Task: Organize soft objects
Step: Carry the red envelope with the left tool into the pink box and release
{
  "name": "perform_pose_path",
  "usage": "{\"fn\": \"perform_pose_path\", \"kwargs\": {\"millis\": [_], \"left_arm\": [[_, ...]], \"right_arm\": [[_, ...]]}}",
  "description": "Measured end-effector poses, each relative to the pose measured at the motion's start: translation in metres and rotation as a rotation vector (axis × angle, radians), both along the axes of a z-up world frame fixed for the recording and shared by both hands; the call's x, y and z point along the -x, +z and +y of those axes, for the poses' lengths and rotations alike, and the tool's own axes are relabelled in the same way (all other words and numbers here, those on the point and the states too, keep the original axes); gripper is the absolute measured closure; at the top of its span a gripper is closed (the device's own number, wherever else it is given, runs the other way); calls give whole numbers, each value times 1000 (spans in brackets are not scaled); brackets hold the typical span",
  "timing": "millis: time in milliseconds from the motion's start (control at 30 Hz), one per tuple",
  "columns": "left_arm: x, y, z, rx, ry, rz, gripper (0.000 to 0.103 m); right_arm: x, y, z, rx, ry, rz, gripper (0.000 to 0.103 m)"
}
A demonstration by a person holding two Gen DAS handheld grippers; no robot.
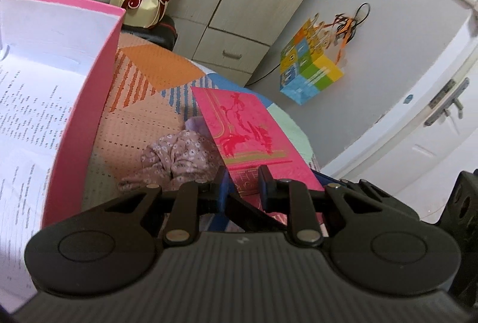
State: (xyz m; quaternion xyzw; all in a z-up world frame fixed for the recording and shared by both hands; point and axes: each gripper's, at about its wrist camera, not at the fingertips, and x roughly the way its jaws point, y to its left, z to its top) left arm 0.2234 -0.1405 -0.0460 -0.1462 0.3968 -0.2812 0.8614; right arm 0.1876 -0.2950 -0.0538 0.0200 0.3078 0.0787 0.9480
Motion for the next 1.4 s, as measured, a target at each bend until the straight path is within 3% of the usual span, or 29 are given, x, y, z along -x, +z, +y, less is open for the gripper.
{"fn": "perform_pose_path", "kwargs": {"millis": [400,833,1167,1400], "left_arm": [[75,24,22,-44,-15,-130,83],[139,38,64,-22,-24,-169,83],[173,56,114,17,10,-236,83],[164,73,152,10,68,-254,83]], "right_arm": [[63,16,24,-31,6,-59,8],[130,32,66,26,33,-113,8],[163,58,106,87,79,-178,8],[152,74,137,54,133,-202,8]]}}
